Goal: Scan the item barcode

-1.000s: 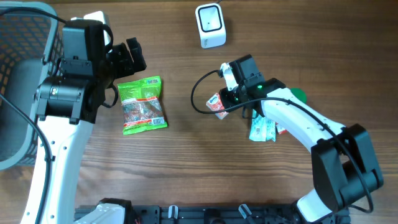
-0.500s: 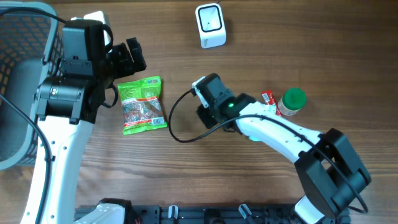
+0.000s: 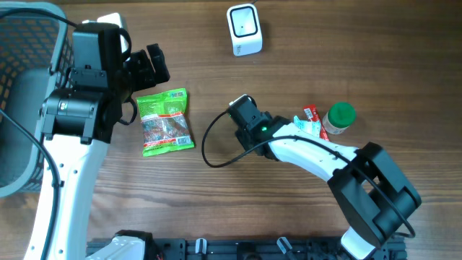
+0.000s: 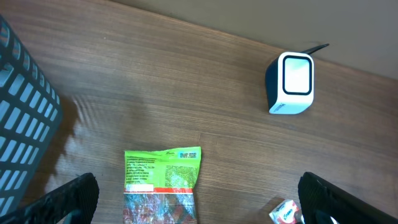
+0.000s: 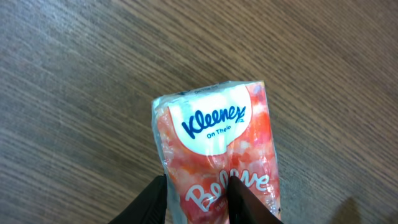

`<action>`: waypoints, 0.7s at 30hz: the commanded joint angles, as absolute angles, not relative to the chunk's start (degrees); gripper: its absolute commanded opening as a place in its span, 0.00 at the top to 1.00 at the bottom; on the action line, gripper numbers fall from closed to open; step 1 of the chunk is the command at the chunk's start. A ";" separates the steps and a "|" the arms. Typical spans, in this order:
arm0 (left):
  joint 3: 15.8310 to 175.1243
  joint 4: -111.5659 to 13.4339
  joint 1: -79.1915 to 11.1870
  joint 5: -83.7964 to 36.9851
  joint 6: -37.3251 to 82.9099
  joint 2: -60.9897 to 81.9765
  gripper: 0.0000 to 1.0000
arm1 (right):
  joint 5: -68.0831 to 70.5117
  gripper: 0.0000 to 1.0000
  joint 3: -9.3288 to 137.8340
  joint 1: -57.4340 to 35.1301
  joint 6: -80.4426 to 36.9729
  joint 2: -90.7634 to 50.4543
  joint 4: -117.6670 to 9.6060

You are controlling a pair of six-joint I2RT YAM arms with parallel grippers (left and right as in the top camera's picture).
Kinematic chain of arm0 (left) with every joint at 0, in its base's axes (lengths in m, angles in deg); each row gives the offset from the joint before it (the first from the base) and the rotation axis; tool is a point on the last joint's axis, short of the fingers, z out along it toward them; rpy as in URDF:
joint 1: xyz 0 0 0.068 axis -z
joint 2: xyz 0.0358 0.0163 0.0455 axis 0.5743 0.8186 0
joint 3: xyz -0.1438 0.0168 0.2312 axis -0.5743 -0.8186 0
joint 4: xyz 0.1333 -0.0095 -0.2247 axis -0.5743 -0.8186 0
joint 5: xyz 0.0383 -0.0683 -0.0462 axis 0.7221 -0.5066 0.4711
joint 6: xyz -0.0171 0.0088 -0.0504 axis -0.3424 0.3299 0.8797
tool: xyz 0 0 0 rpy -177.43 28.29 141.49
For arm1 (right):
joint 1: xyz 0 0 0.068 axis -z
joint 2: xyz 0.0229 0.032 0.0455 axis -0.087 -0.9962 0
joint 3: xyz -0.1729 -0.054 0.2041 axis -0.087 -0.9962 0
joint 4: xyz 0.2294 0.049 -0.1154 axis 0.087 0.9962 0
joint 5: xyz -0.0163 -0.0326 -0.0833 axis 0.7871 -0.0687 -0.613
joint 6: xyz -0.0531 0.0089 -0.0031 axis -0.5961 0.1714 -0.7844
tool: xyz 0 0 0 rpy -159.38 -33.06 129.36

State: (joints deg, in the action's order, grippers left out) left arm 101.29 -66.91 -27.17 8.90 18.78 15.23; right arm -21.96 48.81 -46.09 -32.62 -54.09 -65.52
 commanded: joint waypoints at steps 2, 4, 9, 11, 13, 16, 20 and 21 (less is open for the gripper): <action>101.55 -66.80 -27.06 9.40 18.06 15.14 0.00 | -23.58 0.80 46.97 -46.13 -30.04 -55.81 -67.79; 101.55 -66.80 -27.06 9.42 18.06 15.14 0.00 | -23.98 0.94 46.97 -46.11 -29.45 -55.79 -68.82; 101.55 -66.80 -27.06 9.42 18.06 15.14 0.00 | -13.44 0.96 48.81 -45.48 -27.85 -49.96 -68.66; 101.55 -66.80 -27.06 9.42 18.06 15.14 0.00 | -3.80 0.96 48.94 -43.84 -26.11 -45.85 -68.79; 101.55 -66.80 -27.06 9.42 18.06 15.14 0.00 | 6.08 0.96 48.94 -41.06 -23.09 -43.88 -68.14; 101.55 -66.80 -27.06 9.42 18.06 15.14 0.00 | 24.18 0.96 48.75 -35.69 -20.45 -45.39 -66.11; 101.55 -66.80 -27.06 9.42 18.06 15.14 0.00 | 33.44 0.96 47.98 -31.75 -20.42 -51.31 -65.69; 101.55 -66.80 -27.06 9.42 18.06 15.14 0.00 | 34.67 0.96 47.98 -31.05 -20.53 -53.06 -66.37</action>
